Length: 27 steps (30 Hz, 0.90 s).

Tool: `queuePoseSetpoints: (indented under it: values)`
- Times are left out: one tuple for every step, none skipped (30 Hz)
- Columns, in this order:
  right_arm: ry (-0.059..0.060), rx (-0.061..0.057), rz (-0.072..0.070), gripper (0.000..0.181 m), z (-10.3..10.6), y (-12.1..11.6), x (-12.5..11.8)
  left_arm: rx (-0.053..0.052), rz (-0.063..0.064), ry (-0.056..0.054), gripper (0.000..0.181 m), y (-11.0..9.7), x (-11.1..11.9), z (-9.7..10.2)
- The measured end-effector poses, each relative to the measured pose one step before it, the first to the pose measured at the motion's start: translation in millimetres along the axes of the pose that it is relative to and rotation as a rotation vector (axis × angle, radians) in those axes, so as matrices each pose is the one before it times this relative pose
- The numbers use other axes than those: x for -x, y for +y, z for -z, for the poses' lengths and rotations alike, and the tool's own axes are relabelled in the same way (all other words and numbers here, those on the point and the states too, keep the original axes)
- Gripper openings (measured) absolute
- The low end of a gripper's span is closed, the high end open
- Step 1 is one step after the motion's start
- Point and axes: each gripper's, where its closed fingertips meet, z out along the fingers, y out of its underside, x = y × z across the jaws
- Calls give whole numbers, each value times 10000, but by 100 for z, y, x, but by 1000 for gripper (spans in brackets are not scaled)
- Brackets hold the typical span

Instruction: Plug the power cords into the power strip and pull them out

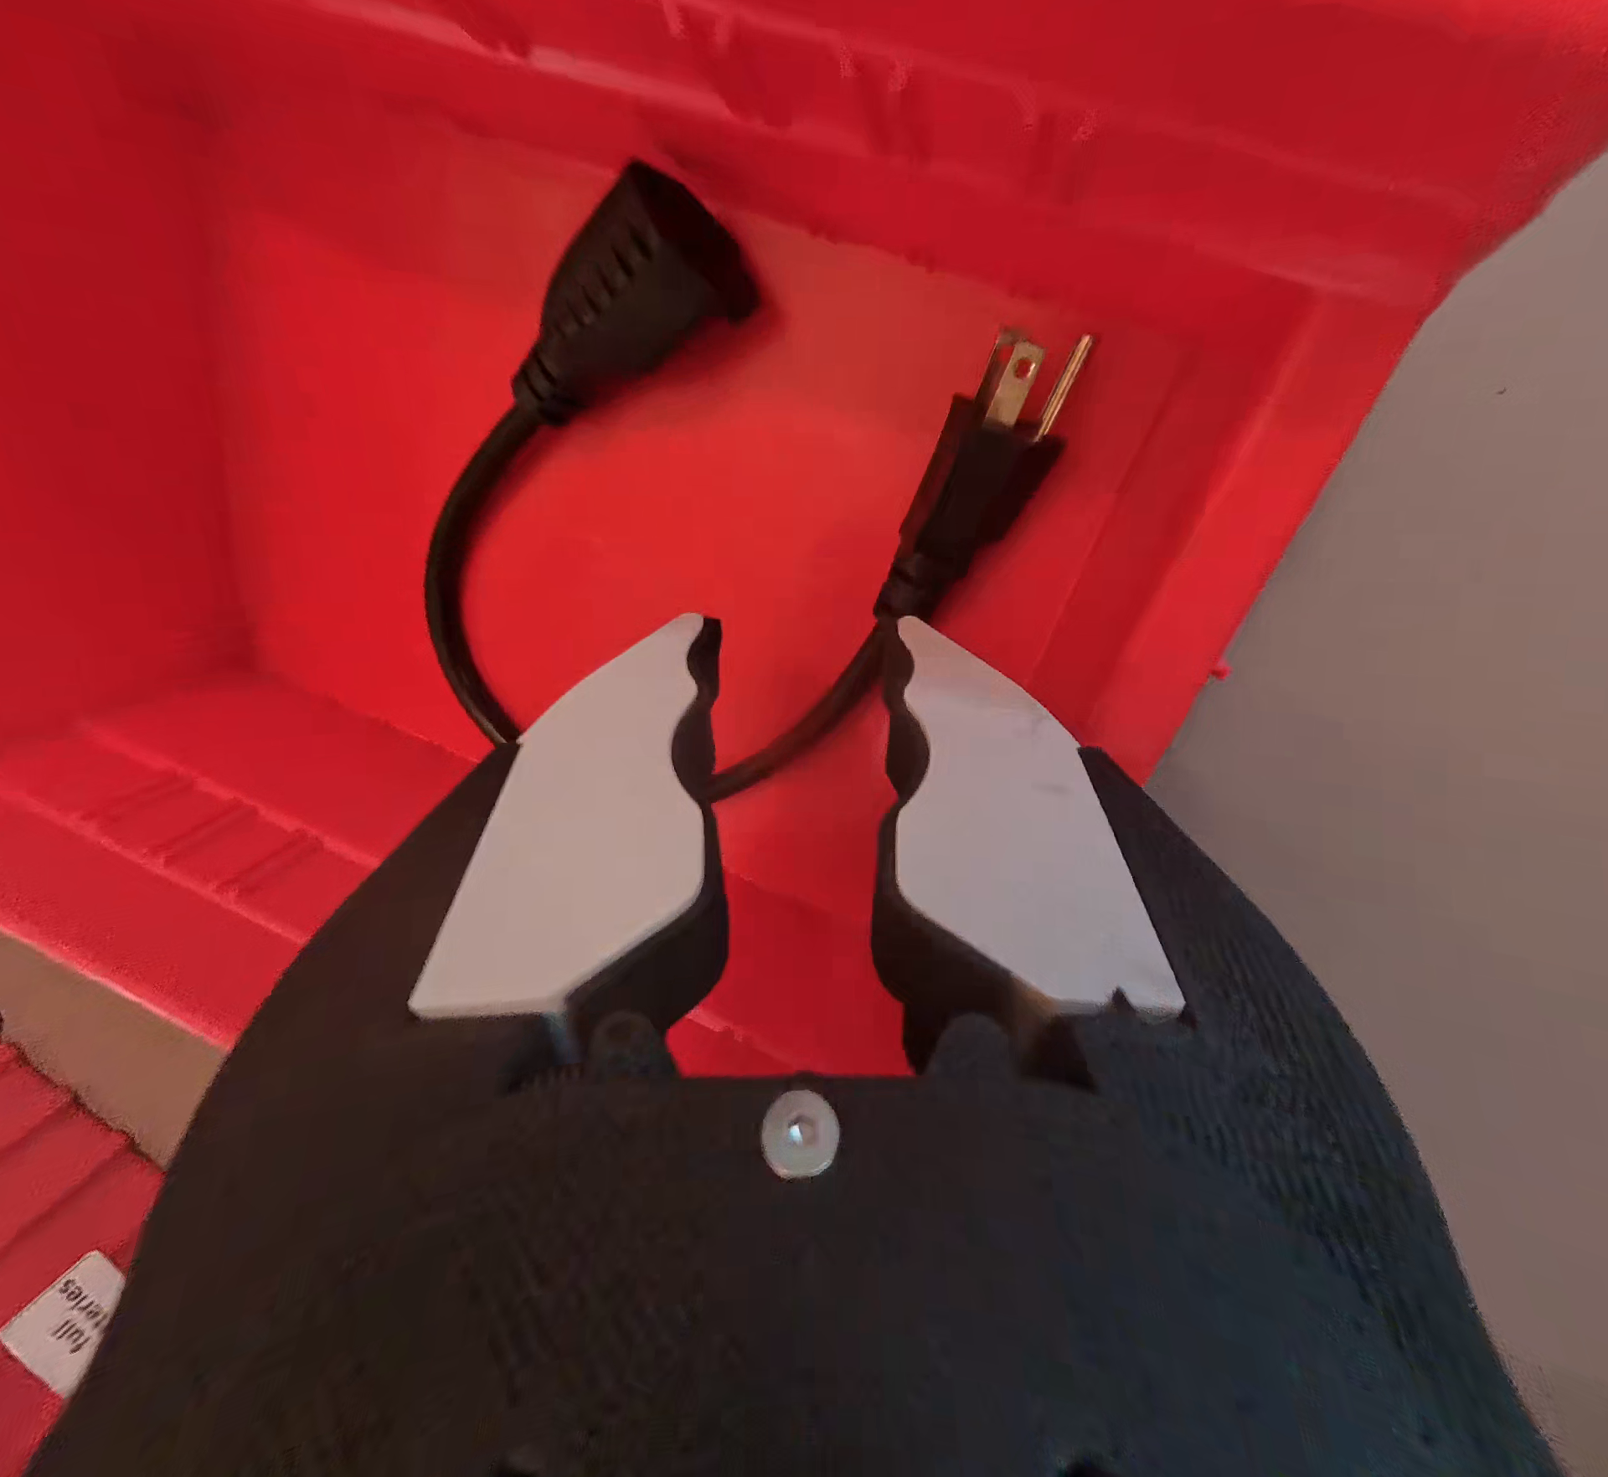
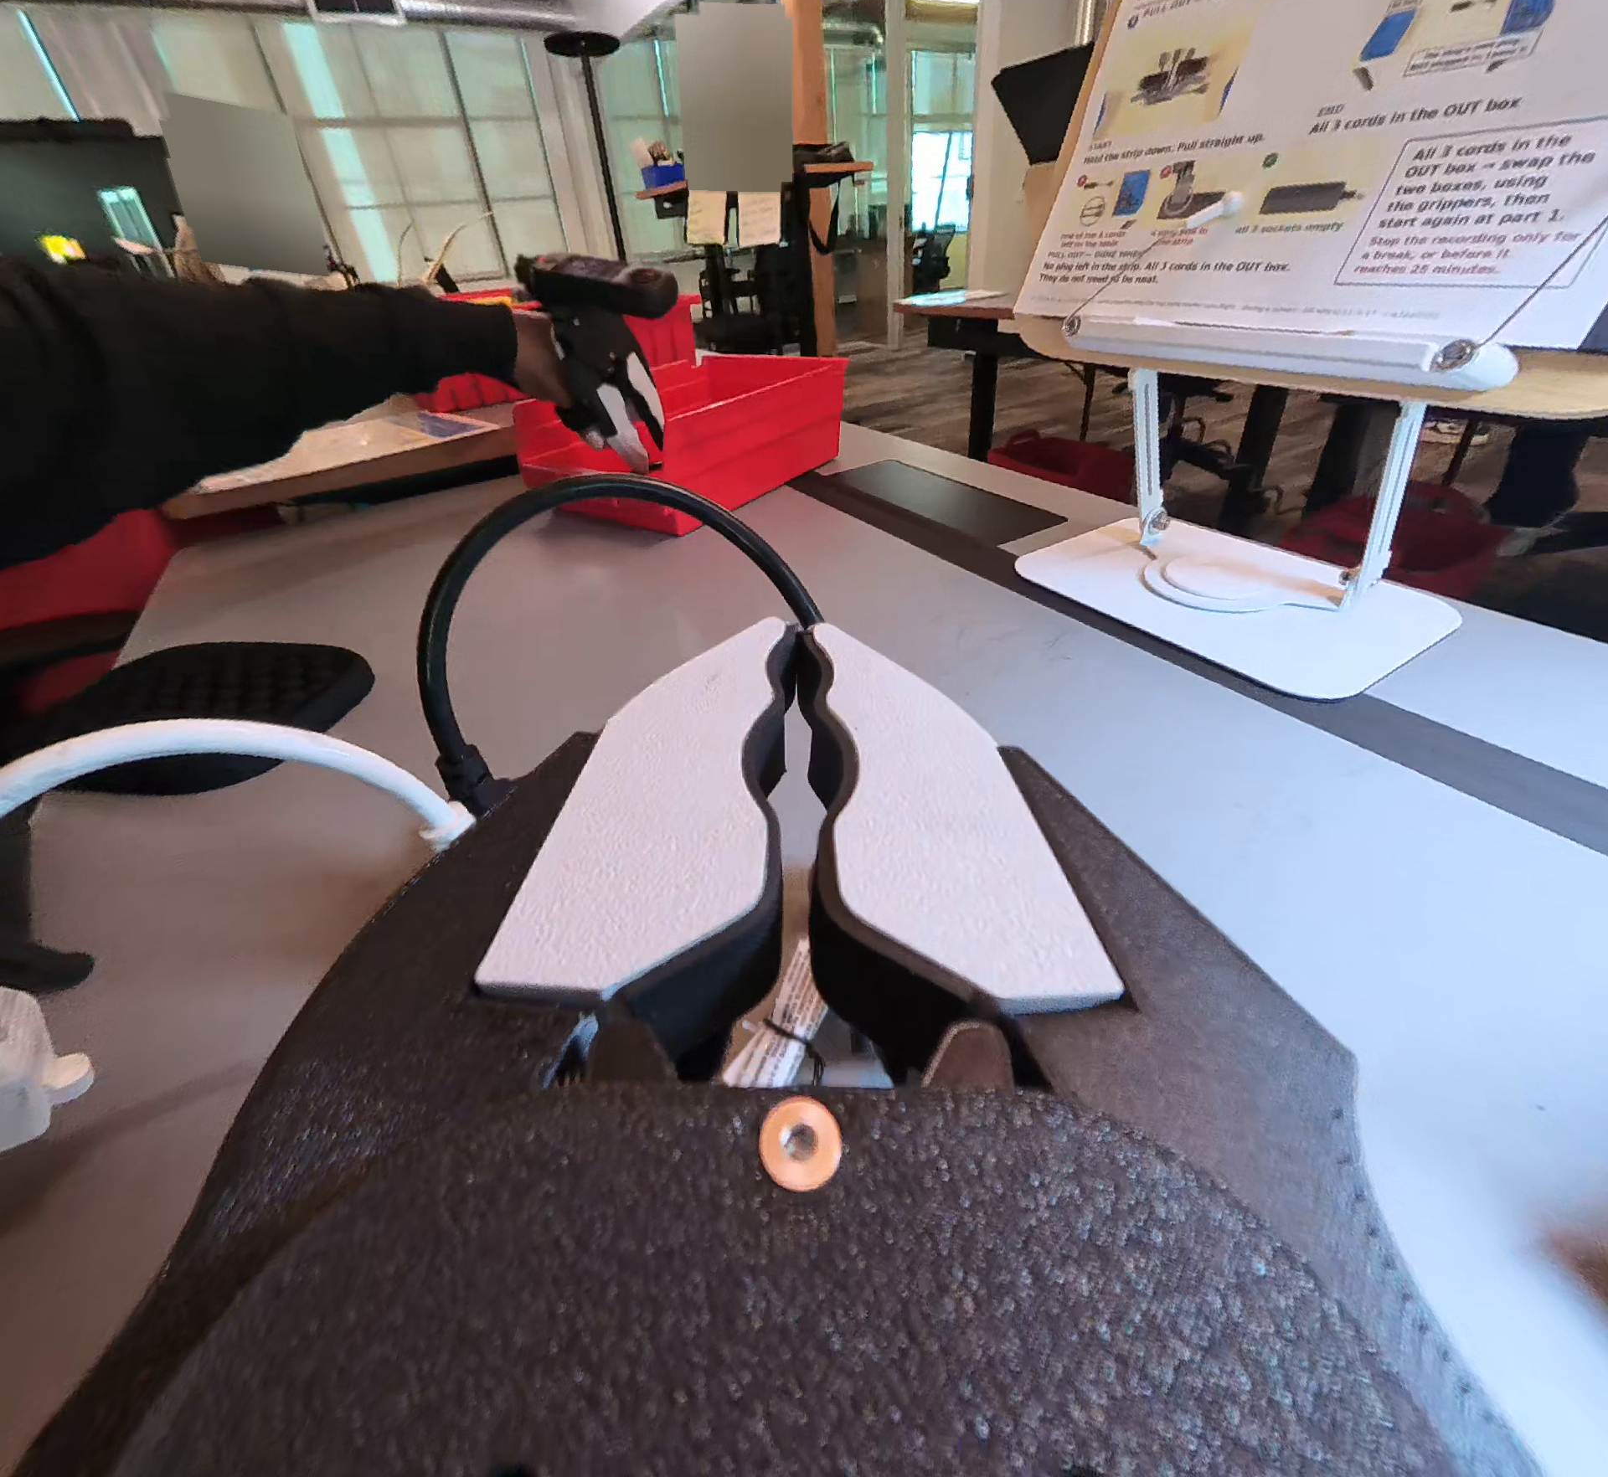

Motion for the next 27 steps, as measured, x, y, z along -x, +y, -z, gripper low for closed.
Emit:
queuePoseSetpoints:
  values:
    - [-41, 224, -17, 0, 5, 223, -24, 269, -132, 31, 36, 238, 120, -373]
    - [69, 113, -1, 0, -6, 119, -160, 189, -133, 67, 37, 105, -11, -312]
    - [101, 50, 12, 0, -23, 108, -215, 117, -83, 162, 37, -35, -202, -242]
    - [15, 107, -52, 0, -94, 233, -122, 55, -106, 140, 38, -157, -245, -173]
    - [98, 54, -73, 0, -96, 211, -239, 22, -152, 104, 39, -206, -242, -117]
    - [262, -35, -47, 0, -80, 142, -445, 18, -143, 132, 39, -220, -284, -100]
    - [334, -109, -35, 0, -34, 89, -563, 8, -103, 143, 40, -207, -267, -97]
    - [208, -87, -84, 0, 1, 123, -418, 20, -71, 157, 41, -177, -263, -138]
    - [-113, 70, -119, 0, 21, 227, 9, 48, -44, 120, 41, -120, -168, -150]
    - [-74, 135, -93, 0, 17, 204, 3, 13, -39, 50, 41, -134, -50, -106]
    - [-63, 79, 55, 0, 59, 63, 47, -55, -7, 47, 40, -215, -16, -70]
    - [-69, 127, 15, 0, 37, 60, 73, -84, 13, 74, 40, -225, -56, -90]
    - [-52, 30, 0, 0, 19, -61, 79, -72, 23, 125, 40, -192, -146, -158]
    - [-11, -47, -2, 0, 10, -95, 38, -1, 10, 175, 41, -114, -252, -264]
    - [53, -23, -45, 0, -40, 16, -62, 81, -9, 171, 41, -1, -284, -329]
    - [142, -109, -52, 0, -7, -14, -217, 89, -22, 80, 39, 16, -141, -285]
    - [136, -148, -74, 0, 14, -34, -213, -51, 22, 48, 38, -167, -24, -92]
    - [58, -73, -84, 0, 17, 5, -125, -147, 48, 90, 40, -259, -49, -19]
    - [15, -39, -35, 0, 47, 5, -49, -128, 53, 173, 38, -205, -189, -59]
    - [18, -64, 24, 0, 55, -49, -33, -56, 78, 164, 35, -81, -156, -98]
    - [10, -63, 25, 0, 36, -58, -20, -26, 117, 147, 34, -4, -81, -94]
    - [-13, -36, -5, 0, 4, -36, 16, -48, 114, 150, 34, -20, -65, -84]
    - [-6, -12, -20, 0, -1, 12, -3, -63, 107, 183, 34, -34, -106, -80]
    - [9, 1, -5, 0, -11, 29, -22, -70, 101, 194, 33, -39, -119, -59]
    - [-9, 25, 12, 0, -12, 63, 12, -65, 92, 133, 33, -45, -28, -44]
    - [-7, 33, 23, 0, -4, 57, 24, -39, 86, 59, 34, -21, 53, -16]
    - [2, 29, 37, 0, -6, 64, 20, -13, 72, 28, 34, 1, 85, 21]
